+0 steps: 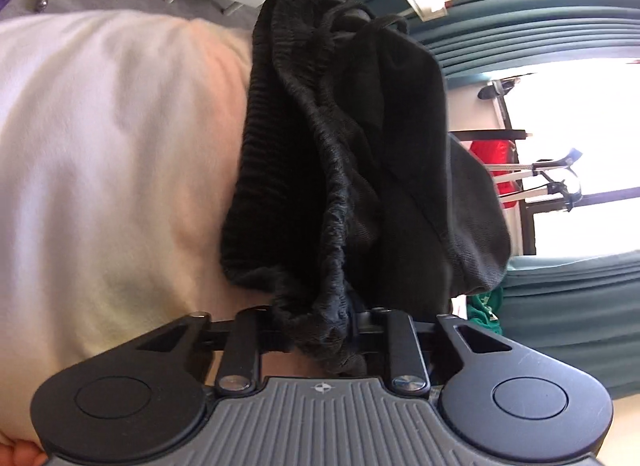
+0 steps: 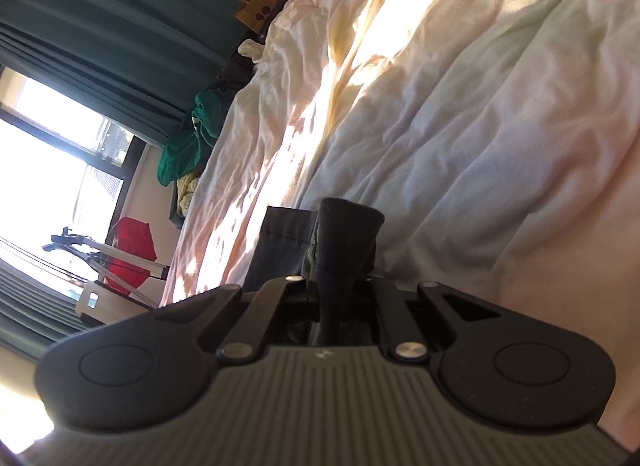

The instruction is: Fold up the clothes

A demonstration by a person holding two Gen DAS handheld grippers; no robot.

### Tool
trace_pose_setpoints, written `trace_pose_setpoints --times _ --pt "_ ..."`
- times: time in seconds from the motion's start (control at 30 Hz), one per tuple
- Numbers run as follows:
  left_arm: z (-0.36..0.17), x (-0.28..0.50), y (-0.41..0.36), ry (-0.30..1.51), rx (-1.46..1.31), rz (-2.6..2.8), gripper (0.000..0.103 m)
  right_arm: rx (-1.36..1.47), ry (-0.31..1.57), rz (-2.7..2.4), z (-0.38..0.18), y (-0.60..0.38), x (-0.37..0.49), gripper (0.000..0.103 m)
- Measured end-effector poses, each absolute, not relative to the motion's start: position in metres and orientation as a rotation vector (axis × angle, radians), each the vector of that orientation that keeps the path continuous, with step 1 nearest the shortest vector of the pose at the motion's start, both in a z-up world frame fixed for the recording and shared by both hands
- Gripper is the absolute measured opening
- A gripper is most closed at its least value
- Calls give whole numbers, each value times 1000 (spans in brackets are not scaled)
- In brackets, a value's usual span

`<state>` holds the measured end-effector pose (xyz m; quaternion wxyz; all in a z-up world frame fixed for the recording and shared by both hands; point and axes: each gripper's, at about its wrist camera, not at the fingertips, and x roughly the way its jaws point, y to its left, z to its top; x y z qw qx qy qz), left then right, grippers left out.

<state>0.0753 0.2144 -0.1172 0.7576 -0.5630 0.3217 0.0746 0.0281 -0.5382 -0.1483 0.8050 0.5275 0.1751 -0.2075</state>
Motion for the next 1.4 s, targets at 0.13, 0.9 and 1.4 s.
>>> trace_pose_setpoints --times 0.13,0.9,1.4 --pt "-78 58 227 671 -1178 113 18 1078 326 -448 -137 -540 24 7" --pt "-57 -30 414 825 -944 289 22 1206 395 -670 -168 -563 -21 7" --pt "0 -44 334 647 -463 246 101 820 325 -647 -93 -519 -17 78"
